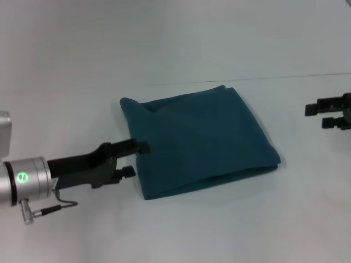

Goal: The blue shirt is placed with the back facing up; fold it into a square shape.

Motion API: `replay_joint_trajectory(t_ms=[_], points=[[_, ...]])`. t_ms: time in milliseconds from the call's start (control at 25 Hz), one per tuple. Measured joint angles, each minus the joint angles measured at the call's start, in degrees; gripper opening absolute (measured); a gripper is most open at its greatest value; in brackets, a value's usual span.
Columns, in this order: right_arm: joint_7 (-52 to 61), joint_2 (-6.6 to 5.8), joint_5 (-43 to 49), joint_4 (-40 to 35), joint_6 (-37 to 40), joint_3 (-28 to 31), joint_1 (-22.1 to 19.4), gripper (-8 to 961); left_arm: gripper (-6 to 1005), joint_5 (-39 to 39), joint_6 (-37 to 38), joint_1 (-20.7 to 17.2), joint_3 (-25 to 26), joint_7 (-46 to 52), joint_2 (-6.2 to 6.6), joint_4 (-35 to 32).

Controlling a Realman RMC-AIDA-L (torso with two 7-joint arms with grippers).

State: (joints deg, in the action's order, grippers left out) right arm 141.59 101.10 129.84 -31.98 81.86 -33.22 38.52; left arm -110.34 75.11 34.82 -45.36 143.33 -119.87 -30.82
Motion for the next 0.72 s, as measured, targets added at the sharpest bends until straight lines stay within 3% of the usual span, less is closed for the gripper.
replay_joint_trajectory(t_ms=[200,720], points=[[3.5,-1.53,2.6,-0.6,-0.4,0.0,2.1,791,893,-0.7,-4.0,0.0,-0.4,0.0,-0.46,3.0],[3.5,-1.69,2.8,-0.7,-0.9,-0.1,2.6,791,892,-0.9,-10.2,1.2,-3.0,-0.1,-1.55,7.2]])
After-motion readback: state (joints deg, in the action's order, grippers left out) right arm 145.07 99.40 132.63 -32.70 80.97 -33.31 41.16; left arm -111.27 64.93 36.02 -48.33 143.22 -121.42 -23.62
